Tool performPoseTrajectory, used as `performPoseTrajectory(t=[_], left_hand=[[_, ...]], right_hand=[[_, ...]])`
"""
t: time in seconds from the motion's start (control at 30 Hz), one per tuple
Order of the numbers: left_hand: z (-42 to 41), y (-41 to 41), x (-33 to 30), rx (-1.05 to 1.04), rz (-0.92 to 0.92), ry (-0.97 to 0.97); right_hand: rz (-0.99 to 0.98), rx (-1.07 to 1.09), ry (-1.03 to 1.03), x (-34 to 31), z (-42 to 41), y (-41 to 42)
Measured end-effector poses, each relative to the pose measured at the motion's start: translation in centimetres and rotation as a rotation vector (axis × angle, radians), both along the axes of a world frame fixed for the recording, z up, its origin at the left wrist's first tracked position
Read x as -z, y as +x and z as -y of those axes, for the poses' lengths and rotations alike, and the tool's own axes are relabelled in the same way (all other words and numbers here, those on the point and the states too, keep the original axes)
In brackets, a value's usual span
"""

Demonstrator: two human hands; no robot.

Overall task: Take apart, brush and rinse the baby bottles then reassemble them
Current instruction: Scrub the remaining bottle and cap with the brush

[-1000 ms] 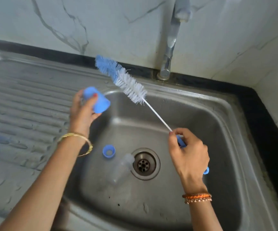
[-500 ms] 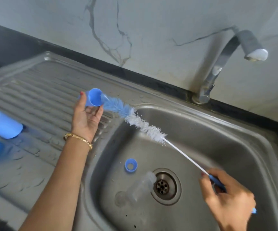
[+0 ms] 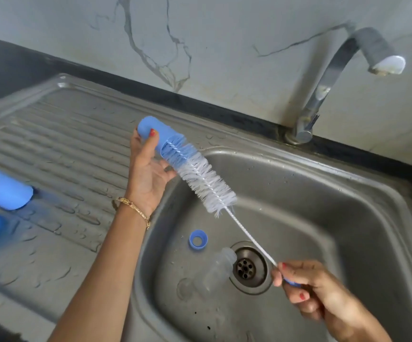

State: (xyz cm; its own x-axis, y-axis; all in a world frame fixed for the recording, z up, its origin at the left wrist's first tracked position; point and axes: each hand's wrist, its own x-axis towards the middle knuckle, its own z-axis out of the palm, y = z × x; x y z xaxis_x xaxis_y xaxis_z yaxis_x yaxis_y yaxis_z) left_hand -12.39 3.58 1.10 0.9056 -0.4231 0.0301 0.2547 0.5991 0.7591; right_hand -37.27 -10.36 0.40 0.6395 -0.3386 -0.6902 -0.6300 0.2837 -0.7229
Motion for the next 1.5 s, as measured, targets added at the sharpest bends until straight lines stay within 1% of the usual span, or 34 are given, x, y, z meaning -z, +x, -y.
performPoseTrajectory(t=[0.03, 0.07, 0.13, 0.17, 0.2, 0.23, 0.3, 0.37, 0.43, 0.5, 0.53, 0.57, 0.6, 0.67, 0.7, 0.73, 0.77, 0.83, 0.9, 0.97, 1.0, 1.07, 1.1, 1.13, 1.17, 1.2, 1.27, 1.3, 1.33, 1.37, 1.4, 1.43, 1.47, 1.5], left_hand=[[0.1, 0.1, 0.1, -0.009, -0.002, -0.006], [0.1, 0.2, 0.2, -0.031, -0.006, 0.002], [0.1, 0.2, 0.4, -0.106, -0.006, 0.034], [0.2, 0.1, 0.5, -0.148, -0.006, 0.055], [0.3, 0.1, 0.4, -0.187, -0.008, 0.076], [0.3, 0.0, 0.4, -0.217, -0.016, 0.096], [0.6, 0.0, 0.3, -0.254, -0.031, 0.119], [0.6, 0.1, 0.5, -0.254, -0.055, 0.137], [0.4, 0.3, 0.7, -0.231, -0.071, 0.152], [0.1, 0.5, 0.9, -0.216, -0.068, 0.182], [0.0, 0.7, 1.0, -0.224, -0.067, 0.189], [-0.1, 0.8, 1.0, -0.239, -0.064, 0.192], [-0.3, 0.9, 1.1, -0.259, -0.058, 0.194], [-0.4, 1.1, 0.9, -0.274, -0.058, 0.196], [-0.4, 1.0, 0.8, -0.267, -0.075, 0.188], [-0.4, 1.0, 0.7, -0.259, -0.095, 0.174], [-0.3, 1.0, 0.7, -0.254, -0.111, 0.155], [-0.2, 0.8, 0.7, -0.262, -0.123, 0.108], [-0.1, 0.7, 0.7, -0.286, -0.097, 0.114], [-0.1, 0.6, 0.6, -0.309, -0.086, 0.144], [0.0, 0.6, 0.7, -0.323, -0.09, 0.151], [0.2, 0.7, 0.7, -0.338, -0.093, 0.144], [0.3, 0.8, 0.8, -0.329, -0.096, 0.127], [0.3, 0.9, 0.9, -0.309, -0.104, 0.112], [0.2, 1.0, 0.9, -0.28, -0.11, 0.099], [0.1, 1.1, 0.9, -0.252, -0.114, 0.092], [-0.2, 1.3, 1.0, -0.247, -0.113, 0.094], [-0.2, 1.3, 1.0, -0.262, -0.107, 0.099], [-0.2, 1.3, 1.0, -0.282, -0.105, 0.103], [-0.3, 1.4, 1.0, -0.305, -0.106, 0.1], [-0.2, 1.3, 0.9, -0.326, -0.109, 0.093], [-0.2, 1.3, 0.9, -0.345, -0.114, 0.086], [-0.2, 1.3, 0.9, -0.361, -0.12, 0.082], [-0.2, 1.2, 0.8, -0.373, -0.125, 0.084]], right_hand=[[0.027, 0.009, -0.045, 0.1, 0.0, 0.1], [0.081, 0.022, -0.141, 0.5, -0.1, 0.3], [0.17, 0.033, -0.393, 1.0, -0.4, 0.6], [0.174, 0.037, -0.586, 1.5, -0.3, 0.4], [0.148, 0.045, -0.83, 1.8, 0.0, 0.4], [0.088, 0.071, -1.057, 1.7, 0.0, 0.2], [0.042, 0.161, -1.396, 1.5, 0.4, -0.4], [0.118, 0.235, -1.573, 1.7, 0.7, -0.9], [0.163, 0.261, -1.629, 1.7, 0.6, -1.0], [0.115, 0.247, -1.578, 1.2, 0.2, -0.9], [0.073, 0.216, -1.485, 1.0, 0.3, -0.8], [0.046, 0.136, -1.323, 0.8, 0.4, -0.9], [0.09, 0.037, -1.108, 0.6, 0.5, -1.0], [0.279, -0.023, -0.691, 0.1, 0.5, -1.2], [0.313, -0.006, -0.562, -0.2, 0.6, -1.2], [0.324, 0.013, -0.507, -0.2, 0.7, -1.1], [0.328, 0.021, -0.52, 0.0, 0.7, -1.1], [0.31, 0.028, -0.692, 1.1, 0.8, -1.0], [0.28, 0.099, -1.026, 1.9, 1.1, -0.9], [0.329, 0.203, -1.358, 1.9, 1.4, -1.0], [0.361, 0.233, -1.477, 1.8, 1.2, -1.1], [0.335, 0.257, -1.59, 1.4, 0.8, -1.2], [0.296, 0.278, -1.612, 1.3, 0.7, -1.2], [0.235, 0.289, -1.583, 1.3, 0.5, -1.1], [0.186, 0.275, -1.476, 1.2, 0.4, -1.1], [0.161, 0.235, -1.258, 1.0, 0.4, -1.0], [0.161, 0.156, -0.637, 0.6, 0.5, -0.8], [0.124, 0.136, -0.411, 0.4, 0.5, -0.7], [0.119, 0.12, -0.317, 0.4, 0.4, -0.7], [0.142, 0.11, -0.334, 0.7, 0.4, -0.7], [0.193, 0.115, -0.405, 0.9, 0.4, -0.7], [0.245, 0.112, -0.566, 1.3, 0.4, -0.6], [0.263, 0.075, -0.811, 1.5, 0.4, -0.5], [0.226, 0.049, -1.092, 1.9, 0.6, -0.6]])
